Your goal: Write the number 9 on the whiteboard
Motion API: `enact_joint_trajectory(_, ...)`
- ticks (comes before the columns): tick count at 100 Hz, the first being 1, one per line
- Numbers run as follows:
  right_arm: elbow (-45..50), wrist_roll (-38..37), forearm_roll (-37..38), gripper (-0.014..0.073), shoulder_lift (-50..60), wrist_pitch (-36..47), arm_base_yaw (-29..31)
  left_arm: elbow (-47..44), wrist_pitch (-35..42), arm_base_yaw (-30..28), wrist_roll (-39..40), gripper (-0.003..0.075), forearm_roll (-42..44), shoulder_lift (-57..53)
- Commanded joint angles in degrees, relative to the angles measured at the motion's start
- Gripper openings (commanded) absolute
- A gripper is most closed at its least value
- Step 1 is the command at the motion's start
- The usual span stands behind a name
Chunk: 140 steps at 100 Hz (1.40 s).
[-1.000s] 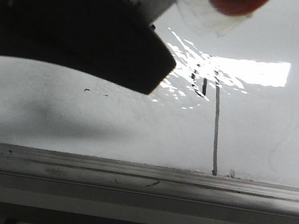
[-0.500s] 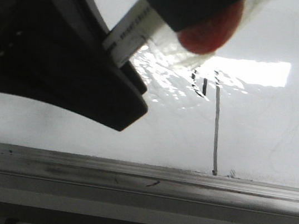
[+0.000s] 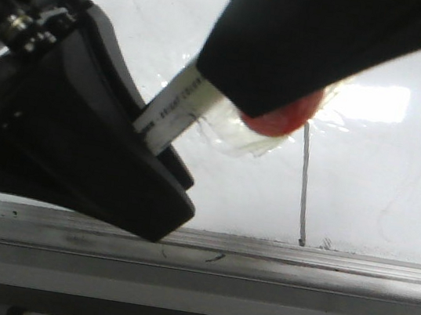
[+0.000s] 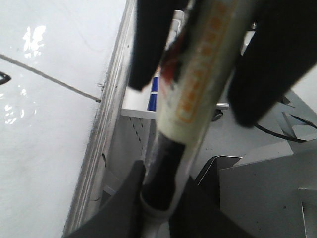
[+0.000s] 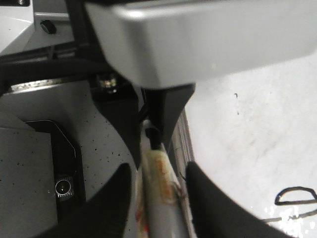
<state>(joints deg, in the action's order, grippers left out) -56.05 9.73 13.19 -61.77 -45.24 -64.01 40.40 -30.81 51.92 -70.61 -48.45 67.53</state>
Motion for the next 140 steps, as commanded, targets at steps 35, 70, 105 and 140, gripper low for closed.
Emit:
enact_joint_trajectory(35,-4.29,-15.56,19.97,0.001,16.56,2.89,-0.04,1.35,15.02,0.1,27.73,-0.0021,-2.75,-0.11)
enact_joint_trajectory(70,-4.18,-16.2,21.32,-0.0058,19.91,-3.5,-0.04,1.35,31.41,0.1,40.37,-0.0021,-2.8,5.91)
enact_joint_trajectory(105,-4.18,-16.23,21.5,-0.0058,19.91,-3.73,-0.04,1.35,38.74,0.1,40.37,-0.0021,-12.54,10.44)
enact_joint_trajectory(140,-4.18,-16.23,21.59,-0.0058,19.91,-3.73,-0.04,0.98,34.19,0.1,40.26,-0.0021,-19.65,10.17)
